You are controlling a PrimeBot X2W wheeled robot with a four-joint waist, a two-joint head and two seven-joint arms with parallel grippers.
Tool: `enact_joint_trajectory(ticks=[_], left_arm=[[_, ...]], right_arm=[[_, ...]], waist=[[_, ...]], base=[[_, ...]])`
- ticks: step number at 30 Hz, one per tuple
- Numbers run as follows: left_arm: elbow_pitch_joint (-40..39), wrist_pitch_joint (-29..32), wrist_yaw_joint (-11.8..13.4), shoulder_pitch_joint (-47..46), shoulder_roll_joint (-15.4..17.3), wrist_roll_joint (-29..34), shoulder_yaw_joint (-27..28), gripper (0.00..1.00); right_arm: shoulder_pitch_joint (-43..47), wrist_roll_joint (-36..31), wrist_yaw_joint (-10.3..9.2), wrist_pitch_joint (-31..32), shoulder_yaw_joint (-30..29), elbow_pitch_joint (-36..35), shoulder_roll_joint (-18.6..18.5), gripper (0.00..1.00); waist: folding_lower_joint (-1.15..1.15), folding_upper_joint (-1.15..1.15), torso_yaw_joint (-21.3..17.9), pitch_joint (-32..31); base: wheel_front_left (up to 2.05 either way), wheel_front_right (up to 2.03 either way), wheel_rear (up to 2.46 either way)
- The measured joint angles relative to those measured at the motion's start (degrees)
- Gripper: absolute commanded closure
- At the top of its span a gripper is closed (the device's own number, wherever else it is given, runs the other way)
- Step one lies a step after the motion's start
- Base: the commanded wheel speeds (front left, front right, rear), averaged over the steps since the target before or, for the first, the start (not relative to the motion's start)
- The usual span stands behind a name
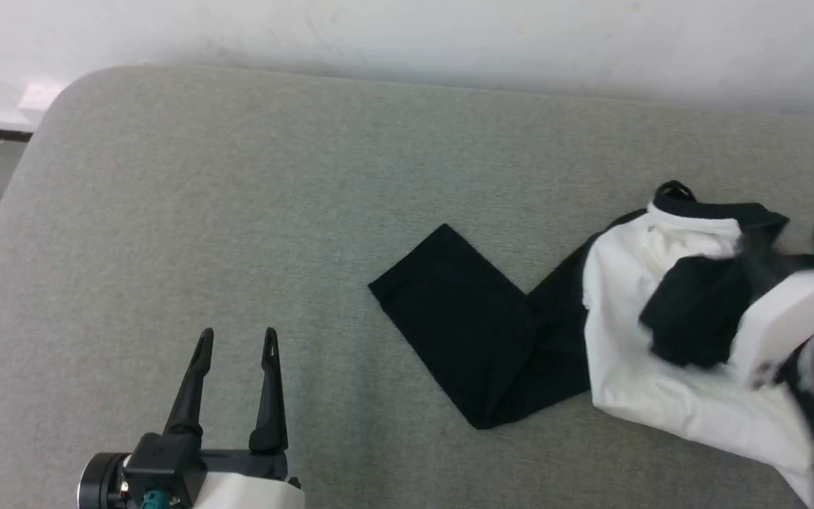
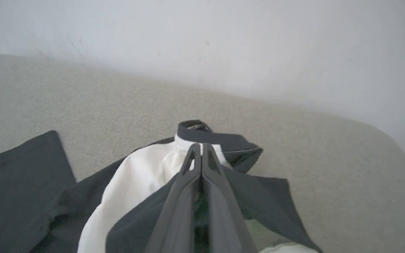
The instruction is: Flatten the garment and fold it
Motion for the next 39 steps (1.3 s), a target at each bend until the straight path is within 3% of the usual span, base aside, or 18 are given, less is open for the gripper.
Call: enact_joint_trajectory(ticks=[5, 7, 8, 13, 14, 15, 16, 18, 24, 28, 34, 39], left_arm=[[-0.03, 0.0, -0.1, -0.03, -0.09, 0.19, 0.03, 0.0], [-0.12, 0.01, -0.51, -0.05, -0.05, 0.57, 0.01, 0.0], [-0.12, 0.01, -0.51, -0.05, -0.05, 0.57, 0.01, 0.0], [-0.19, 0.01, -0.58, -0.1, 0.19, 0.96, -0.04, 0.0], [-0.18, 0.08, -0.62, -0.1, 0.43, 0.96, -0.05, 0.0], [-0.16, 0.14, -0.96, -0.1, 0.73, 0.96, -0.04, 0.0], [-0.19, 0.18, -1.02, -0.1, 0.94, 0.96, -0.04, 0.0], [-0.21, 0.29, -1.02, -0.1, 1.05, 0.96, -0.02, 0.0], [-0.55, 1.19, -1.02, -0.17, 1.87, 0.96, 0.16, 0.0], [-0.55, 1.37, -1.02, -0.19, 2.2, 0.94, 0.2, 0.0], [-0.36, 1.42, -1.03, -0.2, 1.83, 0.86, -0.58, 0.0], [-0.11, 1.32, -1.07, -0.19, 1.53, 0.52, -0.85, 0.0]], right_arm=[[-5.24, -1.53, 0.01, -1.67, -6.3, -2.97, -3.89, 1.0], [-5.96, -2.6, 0.0, -2.35, -13.13, -3.69, -8.34, 1.0], [-5.96, -2.6, 0.0, -2.35, -13.13, -3.69, -8.34, 1.0], [1.91, -4.68, 0.0, -7.39, -29.63, 2.42, -15.38, 1.0], [3.94, -5.26, 0.0, -8.2, -31.32, 3.99, -15.14, 0.82], [5.8, -5.54, 0.0, -8.93, -32.6, 5.68, -14.49, 0.31], [6.93, -5.42, 0.0, -9.64, -33.37, 7.22, -13.36, 0.0], [7.71, -5.41, 0.0, -10.37, -33.59, 8.6, -12.25, 0.0], [7.81, -3.18, 0.0, -14.56, -27.67, 11.34, -7.55, 0.0], [6.25, -1.55, 0.0, -14.08, -19.6, 5.71, -8.11, 0.0], [3.25, 4.11, 0.01, -6.48, -3.41, -5.03, -8.58, 0.0], [3.39, 6.97, 0.0, 1.04, 8.59, -4.55, -8.37, 0.0]], waist=[[0.0, 0.0, -2.24, -0.57], [0.0, 0.0, -3.92, -0.83], [0.0, 0.0, -3.92, -0.83], [-0.01, 0.0, -6.01, -0.21], [0.0, 0.0, -6.15, 0.02], [0.0, 0.0, -6.28, 0.26], [0.0, 0.0, -6.41, 0.45], [0.0, 0.0, -6.56, 0.6], [0.0, 0.0, -7.52, 0.7], [-0.01, 0.0, -7.85, -0.29], [-0.01, 0.0, -7.31, -1.85], [-0.01, 0.0, -5.51, -2.01]], base=[[0.0, 0.0, 0.0], [0.0, 0.0, 0.0], [0.0, 0.0, 0.0], [0.0, 0.0, 0.0], [0.0, 0.0, 0.0], [0.0, 0.0, 0.0], [0.0, 0.0, 0.0], [0.0, 0.0, 0.0], [0.0, 0.0, 0.0], [0.0, 0.0, 0.0], [0.0, 0.0, 0.0], [0.0, 0.0, 0.0]])
